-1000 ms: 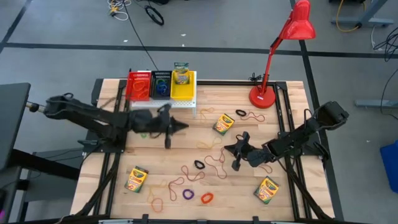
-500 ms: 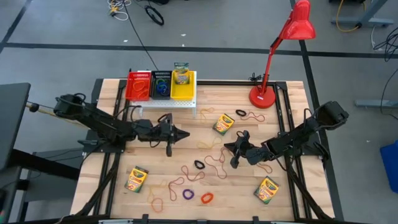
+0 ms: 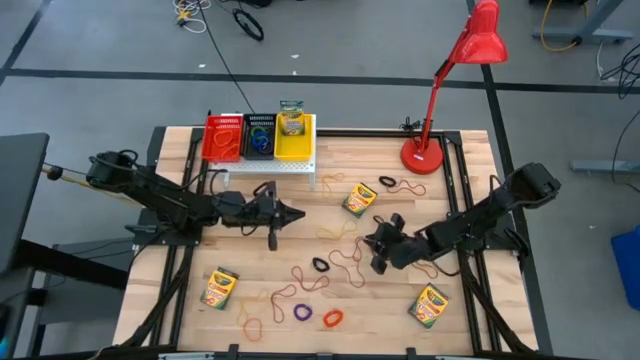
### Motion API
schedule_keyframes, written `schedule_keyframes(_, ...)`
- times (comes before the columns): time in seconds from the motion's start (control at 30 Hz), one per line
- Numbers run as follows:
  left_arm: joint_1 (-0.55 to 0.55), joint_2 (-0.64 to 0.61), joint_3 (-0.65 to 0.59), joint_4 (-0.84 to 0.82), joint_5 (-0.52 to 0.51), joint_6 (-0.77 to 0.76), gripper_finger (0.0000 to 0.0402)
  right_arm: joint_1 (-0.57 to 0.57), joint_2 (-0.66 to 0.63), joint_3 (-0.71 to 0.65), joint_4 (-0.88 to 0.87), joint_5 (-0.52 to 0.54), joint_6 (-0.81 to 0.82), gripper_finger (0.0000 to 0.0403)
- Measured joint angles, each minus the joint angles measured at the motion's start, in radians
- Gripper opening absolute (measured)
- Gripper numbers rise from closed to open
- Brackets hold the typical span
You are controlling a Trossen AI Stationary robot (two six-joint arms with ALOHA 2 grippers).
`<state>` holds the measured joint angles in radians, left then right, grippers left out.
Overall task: Pick & Place Office Desk Supplies
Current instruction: Put the red rubber band into the red bin on the shelf
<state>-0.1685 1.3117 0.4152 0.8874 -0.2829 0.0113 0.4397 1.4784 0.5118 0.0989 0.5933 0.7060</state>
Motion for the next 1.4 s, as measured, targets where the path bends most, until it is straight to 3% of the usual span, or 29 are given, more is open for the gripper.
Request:
schedule_keyframes(0.17, 0.000, 0.000, 0.000, -0.003, -0.009, 0.000, 0.0023, -0.001, 0.000, 0.108, -0.256, -0.028, 0.035, 0.0073)
schedule_keyframes(0.57, -0.001, 0.000, 0.000, -0.002, -0.005, -0.003, 0.0023, -0.080, 0.068, 0.130, -0.230, -0.112, -0.048, 0.0136)
schedule_keyframes(0.97, -0.001, 0.000, 0.000, -0.001, -0.005, -0.003, 0.0023, -0.147, 0.140, 0.133, -0.212, -0.256, -0.094, 0.0132)
schedule_keyframes(1.17, -0.001, 0.000, 0.000, -0.001, -0.005, -0.003, 0.0023, -0.152, 0.153, 0.134, -0.210, -0.262, -0.094, 0.0102)
schedule_keyframes(1.4, -0.001, 0.000, 0.000, -0.001, -0.005, -0.003, 0.0023, -0.152, 0.155, 0.134, -0.207, -0.253, -0.120, 0.0024)
